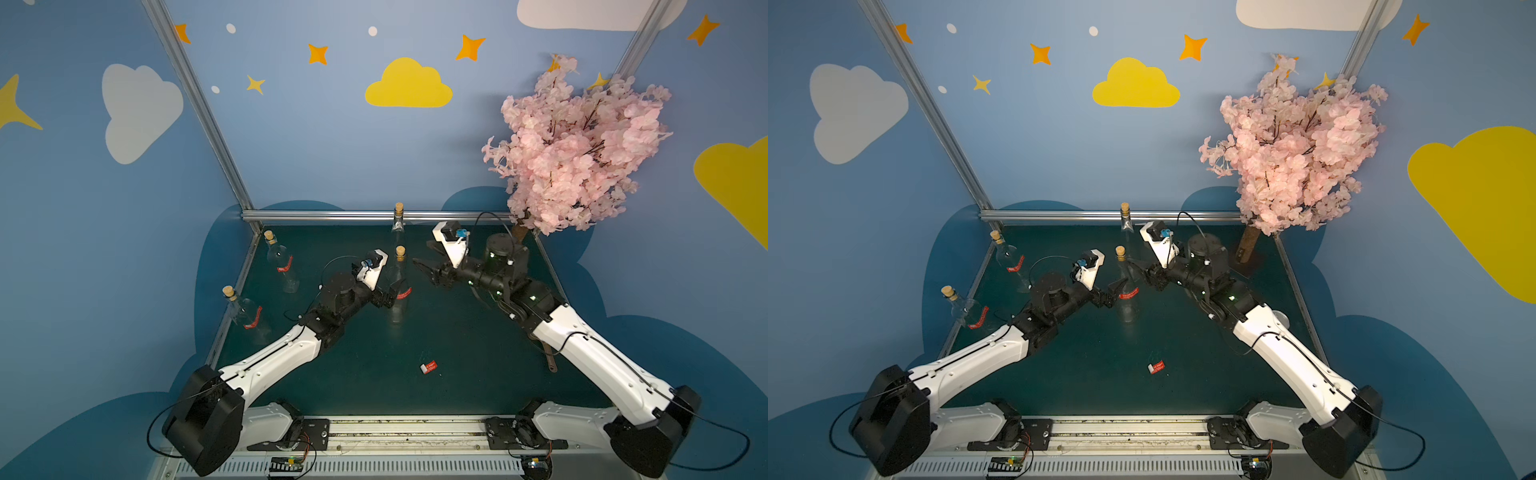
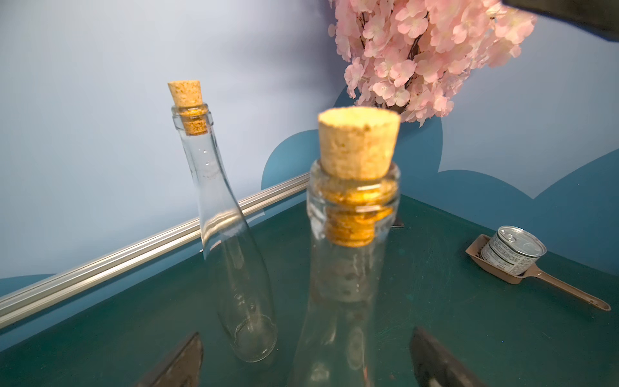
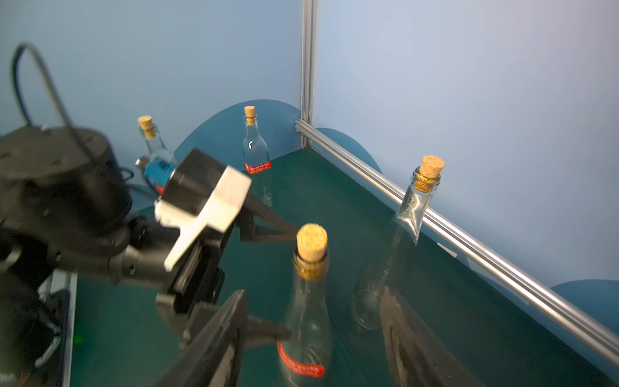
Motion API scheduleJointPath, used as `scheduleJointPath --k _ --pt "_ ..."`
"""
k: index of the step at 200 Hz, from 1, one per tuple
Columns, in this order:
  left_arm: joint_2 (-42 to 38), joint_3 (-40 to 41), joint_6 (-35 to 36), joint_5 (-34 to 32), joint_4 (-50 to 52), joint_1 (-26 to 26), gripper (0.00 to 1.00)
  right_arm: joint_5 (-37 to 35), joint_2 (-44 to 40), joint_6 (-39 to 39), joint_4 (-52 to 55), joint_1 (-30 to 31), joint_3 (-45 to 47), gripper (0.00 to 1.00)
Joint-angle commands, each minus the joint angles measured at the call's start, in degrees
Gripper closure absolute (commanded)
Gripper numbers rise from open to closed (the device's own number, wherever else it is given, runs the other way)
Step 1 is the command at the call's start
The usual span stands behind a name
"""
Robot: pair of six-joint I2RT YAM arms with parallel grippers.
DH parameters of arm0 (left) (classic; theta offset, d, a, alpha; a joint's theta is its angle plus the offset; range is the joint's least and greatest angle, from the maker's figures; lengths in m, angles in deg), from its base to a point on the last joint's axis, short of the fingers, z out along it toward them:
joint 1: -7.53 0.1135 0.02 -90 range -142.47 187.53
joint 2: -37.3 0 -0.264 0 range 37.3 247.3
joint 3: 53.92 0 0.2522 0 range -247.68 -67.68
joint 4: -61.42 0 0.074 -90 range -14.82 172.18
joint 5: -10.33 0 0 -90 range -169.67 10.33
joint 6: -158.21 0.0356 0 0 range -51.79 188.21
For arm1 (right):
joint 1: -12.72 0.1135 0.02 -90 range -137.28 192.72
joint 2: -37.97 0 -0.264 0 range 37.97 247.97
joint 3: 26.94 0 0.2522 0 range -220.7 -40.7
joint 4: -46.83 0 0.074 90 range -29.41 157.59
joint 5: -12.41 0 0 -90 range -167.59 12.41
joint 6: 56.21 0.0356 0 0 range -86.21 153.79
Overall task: Remove the label from the bottle
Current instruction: Move the bottle to the center of the board, then hold the bottle at the center of the board.
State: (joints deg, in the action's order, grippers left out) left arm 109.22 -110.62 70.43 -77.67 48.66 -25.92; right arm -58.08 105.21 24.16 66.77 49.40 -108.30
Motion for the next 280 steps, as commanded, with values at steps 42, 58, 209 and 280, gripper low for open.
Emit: scheduleJointPath --k 42,58,209,280 --pt "2.21 -7.42 2.32 9.4 4.52 3.19 0.08 23.76 2.16 -15.99 -4.78 -7.94 10.77 0.35" --pt "3.67 -9.28 2.88 10.89 4.9 3.17 0.09 24.4 5.1 -16.87 -2.91 -8.21 9.72 0.35" --pt "8.68 -12.88 4.9 16.37 3.66 3.13 0.61 25.24 11.01 -21.87 -3.86 -8.39 11.7 0.38" --pt "7.71 -12.52 5.43 16.4 5.02 3.13 0.72 24.59 16.8 -22.62 -2.42 -8.9 10.31 0.45"
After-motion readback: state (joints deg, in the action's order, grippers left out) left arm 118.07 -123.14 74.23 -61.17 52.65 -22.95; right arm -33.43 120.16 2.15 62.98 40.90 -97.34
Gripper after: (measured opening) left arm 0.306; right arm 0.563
